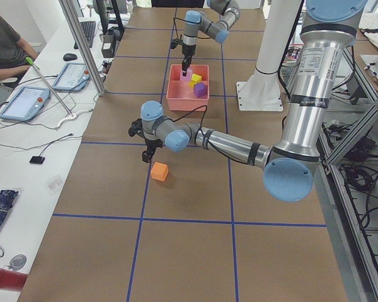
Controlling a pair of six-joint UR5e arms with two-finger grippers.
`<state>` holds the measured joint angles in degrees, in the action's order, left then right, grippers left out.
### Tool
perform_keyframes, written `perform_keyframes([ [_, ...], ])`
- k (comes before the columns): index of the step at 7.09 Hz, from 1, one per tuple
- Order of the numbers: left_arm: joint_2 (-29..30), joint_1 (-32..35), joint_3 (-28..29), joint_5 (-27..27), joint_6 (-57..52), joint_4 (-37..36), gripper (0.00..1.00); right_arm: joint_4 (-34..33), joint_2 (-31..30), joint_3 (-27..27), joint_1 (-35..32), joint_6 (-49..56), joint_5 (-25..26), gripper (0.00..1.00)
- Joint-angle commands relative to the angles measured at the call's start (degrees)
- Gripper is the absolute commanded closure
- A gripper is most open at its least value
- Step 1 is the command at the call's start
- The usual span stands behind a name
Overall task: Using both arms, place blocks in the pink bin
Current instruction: 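Carry the lavender cube into the bin with right gripper while left reaches orange cube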
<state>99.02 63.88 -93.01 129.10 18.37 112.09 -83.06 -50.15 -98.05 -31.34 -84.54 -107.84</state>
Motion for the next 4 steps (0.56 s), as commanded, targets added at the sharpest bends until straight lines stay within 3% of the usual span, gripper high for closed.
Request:
perform_keyframes([
  [1, -0.05, -0.24, 4.04, -0.16, 1.84, 2.41, 0.01, 0.18, 1.02, 2.50, 0.05, 0.34, 0.52, 0.63],
  [2, 0.90, -0.59, 6.76, -0.17, 2.62, 3.82, 0.01, 0.18, 1.89, 3.99, 0.05, 0.60, 0.78, 0.18],
  [3, 1.09, -0.86, 6.88, -0.17, 2.98, 3.93, 0.01, 0.27, 2.07, 4.09, 0.05, 0.52, 0.87, 0.01],
  [4, 1.09, -1.38, 7.05, -0.17, 3.07, 3.84, 0.01, 0.27, 1.99, 4.01, 0.05, 0.86, 0.87, 0.00],
])
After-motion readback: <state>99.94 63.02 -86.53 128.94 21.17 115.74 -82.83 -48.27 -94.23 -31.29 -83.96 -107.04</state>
